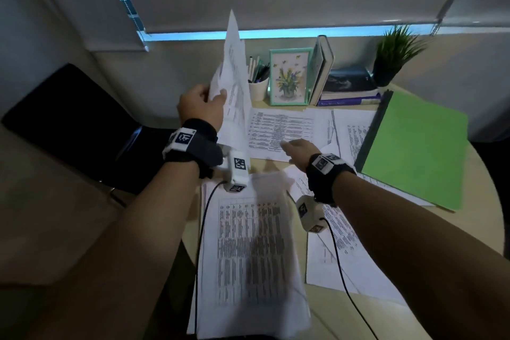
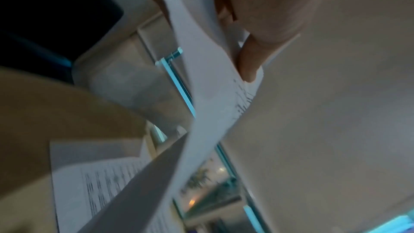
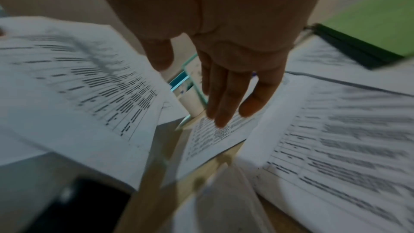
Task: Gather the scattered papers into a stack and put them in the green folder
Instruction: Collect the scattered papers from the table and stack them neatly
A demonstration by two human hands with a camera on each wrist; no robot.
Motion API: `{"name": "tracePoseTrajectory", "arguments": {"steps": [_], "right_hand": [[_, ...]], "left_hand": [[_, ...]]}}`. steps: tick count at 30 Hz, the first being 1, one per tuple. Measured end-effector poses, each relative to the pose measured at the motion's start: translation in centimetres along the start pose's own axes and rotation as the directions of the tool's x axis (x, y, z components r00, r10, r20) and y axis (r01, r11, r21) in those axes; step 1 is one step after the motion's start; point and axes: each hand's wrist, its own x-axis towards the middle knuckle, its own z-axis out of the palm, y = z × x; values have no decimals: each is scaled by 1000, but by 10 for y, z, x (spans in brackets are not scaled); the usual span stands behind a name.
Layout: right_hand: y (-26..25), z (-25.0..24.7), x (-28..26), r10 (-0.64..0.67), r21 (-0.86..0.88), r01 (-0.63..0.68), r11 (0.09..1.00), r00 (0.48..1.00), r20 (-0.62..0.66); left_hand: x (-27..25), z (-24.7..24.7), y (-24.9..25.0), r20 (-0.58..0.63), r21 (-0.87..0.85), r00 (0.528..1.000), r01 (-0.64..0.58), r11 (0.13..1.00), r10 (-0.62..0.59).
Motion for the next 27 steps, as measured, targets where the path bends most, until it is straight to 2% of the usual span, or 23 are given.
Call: {"name": "tracePoseTrajectory", "arguments": {"steps": [2, 5, 8, 11, 13, 14, 15, 17, 19, 21, 23, 24, 27], "right_hand": [[8, -16, -16, 68, 225, -84, 971, 994, 80], [30, -47, -33, 97, 364, -137, 921, 987, 124], [53, -79, -44, 97, 422, -124, 898, 992, 84], [80, -111, -51, 124, 564, -105, 819, 992, 5], [93, -129, -55, 134, 638, -85, 765, 991, -29], [95, -136, -60, 125, 648, -58, 760, 990, -58], [99, -145, -65, 112, 632, -22, 775, 988, -102], [102, -161, -74, 94, 545, 33, 838, 975, -203], [111, -175, -74, 27, 418, 73, 905, 973, -230], [123, -187, -74, 10, 291, 48, 955, 981, -196], [129, -192, -80, 22, 272, 20, 962, 988, -151], [129, -193, -87, 20, 276, 18, 961, 991, -133], [128, -194, -97, -8, 274, 31, 961, 996, -86]], "left_hand": [[-21, 8, 17, 52, -116, 998, 35, 993, -29], [-54, 26, 41, 119, -192, 992, 59, 980, -37], [-85, 42, 59, 178, -270, 982, 115, 956, -68], [-108, 57, 60, 290, -283, 947, 222, 933, -138], [-121, 67, 48, 423, -191, 878, 328, 925, -224], [-129, 71, 40, 505, -105, 822, 361, 927, -263], [-134, 76, 29, 586, 6, 758, 349, 937, -287], [-147, 82, 10, 717, 216, 623, 229, 949, -313], [-159, 87, -5, 784, 277, 527, 175, 945, -327], [-165, 91, -14, 791, 215, 493, 332, 918, -363], [-170, 96, -17, 767, 128, 487, 522, 843, -418], [-173, 100, -16, 767, 112, 482, 551, 827, -424], [-179, 116, -8, 780, 113, 480, 522, 846, -400]]}}
